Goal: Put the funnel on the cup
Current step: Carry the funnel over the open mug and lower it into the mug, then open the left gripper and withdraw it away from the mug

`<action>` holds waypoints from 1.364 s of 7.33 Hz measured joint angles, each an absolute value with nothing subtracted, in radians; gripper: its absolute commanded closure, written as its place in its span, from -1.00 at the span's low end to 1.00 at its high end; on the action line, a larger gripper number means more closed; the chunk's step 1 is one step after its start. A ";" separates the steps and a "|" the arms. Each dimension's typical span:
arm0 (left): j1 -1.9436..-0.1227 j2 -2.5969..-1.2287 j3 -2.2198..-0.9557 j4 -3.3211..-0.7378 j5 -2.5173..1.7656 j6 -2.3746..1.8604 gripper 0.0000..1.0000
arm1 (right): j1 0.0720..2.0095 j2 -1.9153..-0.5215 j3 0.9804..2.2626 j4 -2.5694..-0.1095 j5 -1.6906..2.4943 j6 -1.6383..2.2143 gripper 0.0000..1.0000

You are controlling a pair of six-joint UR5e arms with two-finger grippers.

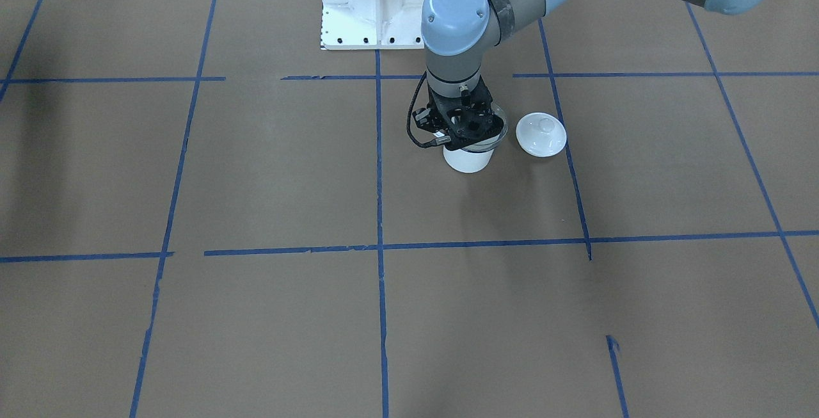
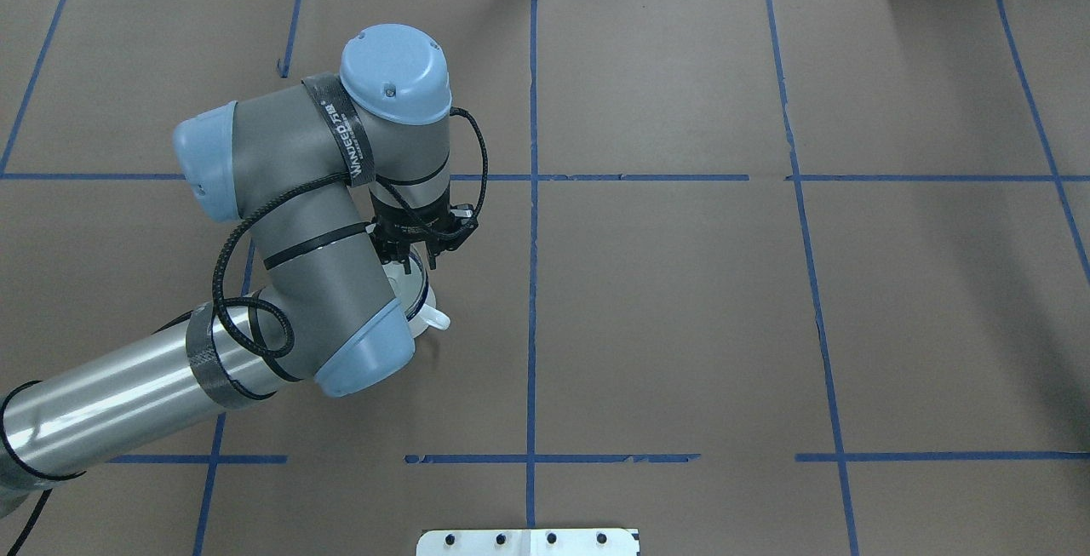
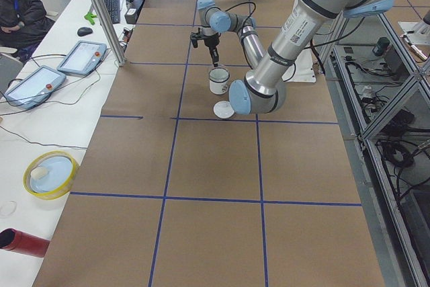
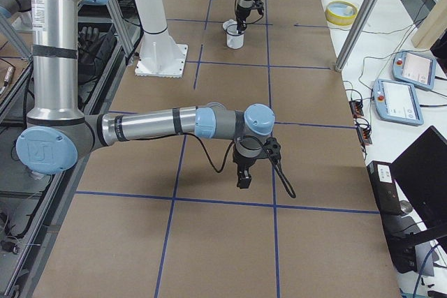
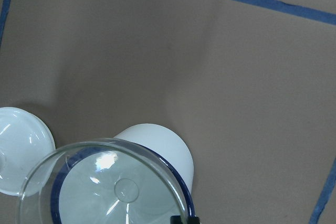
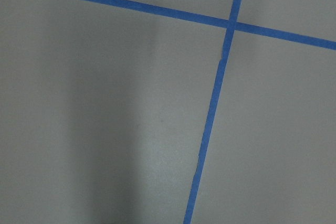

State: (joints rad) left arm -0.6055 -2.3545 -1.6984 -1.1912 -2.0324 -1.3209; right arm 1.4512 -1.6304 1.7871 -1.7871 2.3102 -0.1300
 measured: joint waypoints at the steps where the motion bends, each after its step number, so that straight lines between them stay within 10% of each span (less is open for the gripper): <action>1: -0.604 -2.349 -1.705 -1.201 -2.029 -1.320 -1.00 | 1.451 -1.631 1.787 -1.787 2.310 -0.130 -1.00; 6: -0.794 -1.962 -2.031 -1.342 -2.036 -0.858 -1.00 | 1.451 -1.630 1.786 -1.787 2.310 -0.130 -1.00; 10: -1.229 -1.611 -2.007 -1.519 -2.185 -0.237 -1.00 | 1.451 -1.631 1.786 -1.787 2.310 -0.130 -1.00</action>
State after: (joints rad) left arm -1.2295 -1.6110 -2.0072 -1.5191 -2.1846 -0.2367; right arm 1.4512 -1.6307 1.7861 -1.7871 2.3102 -0.1304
